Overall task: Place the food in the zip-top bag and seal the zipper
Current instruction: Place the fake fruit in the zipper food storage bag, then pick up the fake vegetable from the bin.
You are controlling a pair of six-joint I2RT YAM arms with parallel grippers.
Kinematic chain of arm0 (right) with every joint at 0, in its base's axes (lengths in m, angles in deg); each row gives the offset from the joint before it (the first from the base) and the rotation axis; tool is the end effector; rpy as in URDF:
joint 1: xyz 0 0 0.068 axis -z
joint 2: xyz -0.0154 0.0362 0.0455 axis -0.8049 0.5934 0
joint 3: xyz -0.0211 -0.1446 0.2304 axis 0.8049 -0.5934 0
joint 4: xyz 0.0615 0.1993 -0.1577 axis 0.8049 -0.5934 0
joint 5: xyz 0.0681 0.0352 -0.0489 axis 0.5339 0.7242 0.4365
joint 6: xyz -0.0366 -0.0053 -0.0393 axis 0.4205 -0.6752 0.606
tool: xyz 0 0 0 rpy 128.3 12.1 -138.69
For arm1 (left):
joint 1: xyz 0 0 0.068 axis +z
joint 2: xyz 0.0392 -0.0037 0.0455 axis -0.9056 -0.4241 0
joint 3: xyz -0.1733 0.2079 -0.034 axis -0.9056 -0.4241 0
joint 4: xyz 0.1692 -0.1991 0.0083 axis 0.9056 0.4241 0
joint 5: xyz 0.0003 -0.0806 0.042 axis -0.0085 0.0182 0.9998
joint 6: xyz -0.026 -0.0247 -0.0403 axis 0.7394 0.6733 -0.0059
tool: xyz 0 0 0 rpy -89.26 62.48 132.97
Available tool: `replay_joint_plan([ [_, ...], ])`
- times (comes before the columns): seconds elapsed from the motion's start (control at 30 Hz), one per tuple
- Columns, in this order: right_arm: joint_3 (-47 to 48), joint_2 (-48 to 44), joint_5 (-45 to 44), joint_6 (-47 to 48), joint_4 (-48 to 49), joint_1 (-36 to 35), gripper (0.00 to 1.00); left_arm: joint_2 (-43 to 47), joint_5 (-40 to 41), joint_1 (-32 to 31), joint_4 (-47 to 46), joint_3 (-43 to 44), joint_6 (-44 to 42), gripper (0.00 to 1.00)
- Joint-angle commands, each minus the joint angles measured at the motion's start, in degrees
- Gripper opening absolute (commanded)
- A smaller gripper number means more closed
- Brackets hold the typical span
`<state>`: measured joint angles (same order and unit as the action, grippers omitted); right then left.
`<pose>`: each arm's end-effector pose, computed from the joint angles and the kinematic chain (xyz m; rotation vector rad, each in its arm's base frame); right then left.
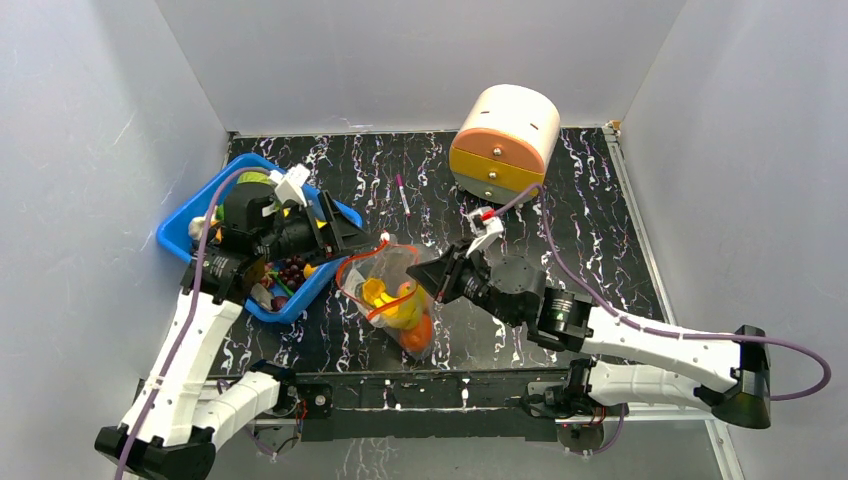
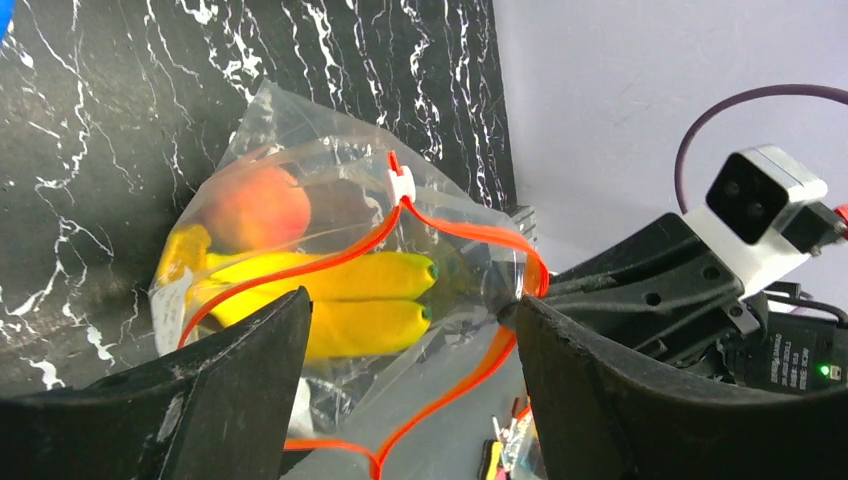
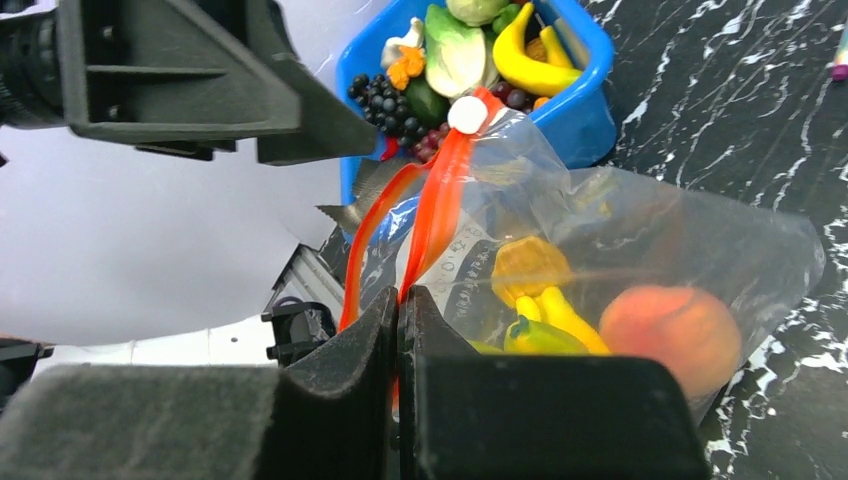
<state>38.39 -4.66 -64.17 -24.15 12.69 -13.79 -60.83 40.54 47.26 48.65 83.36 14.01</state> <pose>0.0984 0.2096 0.3361 -0.1772 1.8481 1.1452 0.1721 -0.0747 0.3858 -0.0773 2.1540 -1.2082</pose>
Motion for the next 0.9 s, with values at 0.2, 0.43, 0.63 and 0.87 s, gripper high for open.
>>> replay_joint_plan([
  [0.2, 5.1, -5.8, -8.7, 1.1, -6.9, -0.3, 0.00, 2.3, 8.9, 0.1, 9.1, 6.5, -8.4, 0.73],
  [0.43, 3.6, -9.1, -9.8, -0.5, -11.7, -0.2, 0.00, 0.7, 14.9, 0.1, 13.1, 7.2, -13.9, 0.77],
  [0.63, -2.4, -12.4, -8.6, -3.9, -12.7, -0.3, 0.00, -0.3, 22.8, 0.0, 14.8, 6.3, -15.2, 0.78],
  [0.87, -5.1, -16.0, -8.4, -4.0, -12.5, -0.3, 0.00, 0.1, 38.5, 0.1, 13.2, 2.6, -11.7, 0.71],
])
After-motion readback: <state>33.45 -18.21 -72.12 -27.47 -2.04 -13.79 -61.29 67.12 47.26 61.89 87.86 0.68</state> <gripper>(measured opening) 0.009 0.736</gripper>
